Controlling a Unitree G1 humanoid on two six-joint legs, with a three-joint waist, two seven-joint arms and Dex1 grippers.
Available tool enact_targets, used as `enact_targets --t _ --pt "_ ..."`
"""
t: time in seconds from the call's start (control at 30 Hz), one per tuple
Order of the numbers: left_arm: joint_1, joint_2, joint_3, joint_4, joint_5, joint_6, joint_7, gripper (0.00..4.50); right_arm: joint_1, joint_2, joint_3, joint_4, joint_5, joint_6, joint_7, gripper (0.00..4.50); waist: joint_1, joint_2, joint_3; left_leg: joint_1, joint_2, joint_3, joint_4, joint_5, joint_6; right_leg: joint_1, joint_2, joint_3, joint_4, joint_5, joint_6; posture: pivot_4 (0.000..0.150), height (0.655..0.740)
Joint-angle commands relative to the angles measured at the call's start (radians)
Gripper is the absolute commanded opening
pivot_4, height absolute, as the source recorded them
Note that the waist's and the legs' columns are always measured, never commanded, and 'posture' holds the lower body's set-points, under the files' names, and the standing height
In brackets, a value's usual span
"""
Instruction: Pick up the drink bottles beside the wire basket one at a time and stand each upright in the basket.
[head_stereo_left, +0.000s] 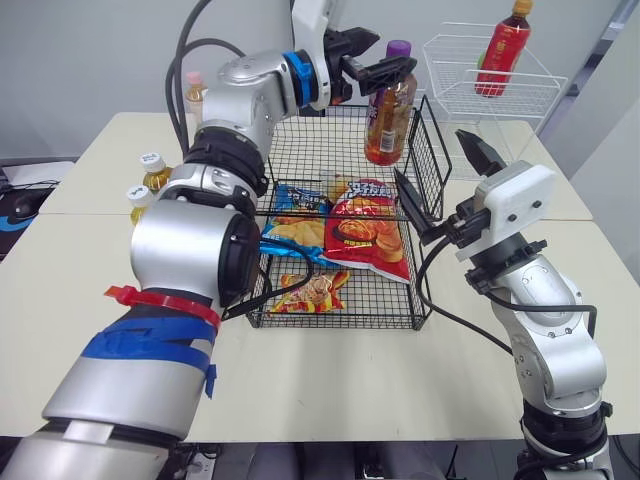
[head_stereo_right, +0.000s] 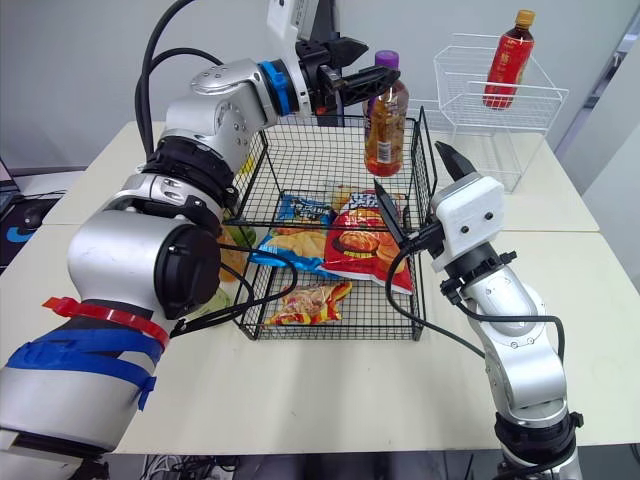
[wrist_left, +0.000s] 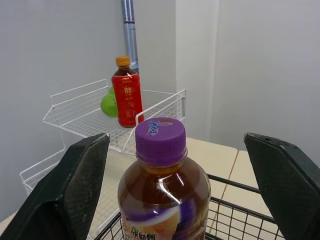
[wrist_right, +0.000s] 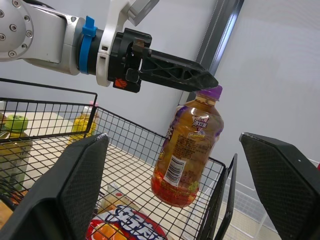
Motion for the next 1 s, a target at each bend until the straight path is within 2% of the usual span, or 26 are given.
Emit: enact_targets --t 0.03,0.2,0.3,0.57,0.7,0.83,0.93,1.0 --pt "-0.021 0.032 0.019 -0.068 -0.007 0.022 -0.040 4.47 -0.020 -0.001 -0.006 -0.018 0.009 -0.017 0.013 4.50 0.000 0.000 0.000 0.000 0.000 0.000 0.001 0.000 0.000 0.000 0.000 0.000 0.001 0.000 0.000 0.150 0.7400" --pt "0.034 0.092 0.031 -0.195 -0.037 0.097 -0.101 4.47 -0.037 0.008 -0.008 0.005 0.045 -0.037 0.053 4.50 -0.003 0.000 0.000 0.001 0.000 0.000 0.002 0.000 0.000 0.000 0.000 0.001 0.005 0.000 0.000 0.150 0.7400" --pt "0.093 0.144 0.051 -0.337 -0.071 0.177 -0.100 4.47 -0.050 0.015 -0.009 0.025 0.080 -0.049 0.081 4.50 -0.005 0.000 0.000 0.002 0.000 0.000 0.002 0.000 0.000 0.000 0.000 0.001 0.007 0.000 -0.001 0.150 0.7400" --pt "0.363 0.369 0.166 -0.902 -0.182 0.491 0.033 4.47 -0.157 0.001 -0.014 0.167 0.292 -0.050 0.300 4.50 -0.011 0.001 0.000 0.002 0.001 0.000 0.003 0.001 -0.001 0.000 0.000 0.002 0.008 0.000 -0.002 0.150 0.7400" --pt "0.484 0.453 0.237 -1.105 -0.242 0.617 0.118 4.47 -0.233 -0.015 -0.022 0.259 0.385 -0.033 0.405 4.50 -0.007 0.001 0.000 0.003 0.001 -0.001 0.003 0.001 -0.001 0.001 0.000 0.001 0.008 0.000 -0.002 0.150 0.7400" --pt "0.745 0.619 0.441 -1.326 -0.289 0.763 0.173 4.47 -0.309 -0.030 0.025 0.363 0.459 -0.023 0.573 4.50 -0.007 0.001 0.000 0.004 0.001 0.000 0.003 0.000 -0.001 0.001 0.000 0.003 0.008 0.001 -0.002 0.150 0.7400" --pt "0.915 0.666 0.609 -1.446 -0.325 0.848 0.216 4.47 -0.331 -0.043 0.040 0.407 0.481 -0.014 0.640 4.50 -0.002 0.000 0.000 0.003 0.002 -0.001 0.003 0.000 0.000 0.001 0.000 0.001 0.008 0.001 -0.002 0.150 0.7400" --pt "1.081 0.660 0.759 -1.545 -0.339 0.906 0.215 4.47 -0.347 -0.046 0.058 0.433 0.505 0.007 0.693 4.50 -0.003 0.000 0.000 0.003 0.002 -0.001 0.003 0.000 0.000 0.001 0.000 0.001 0.007 0.000 -0.002 0.150 0.7400"
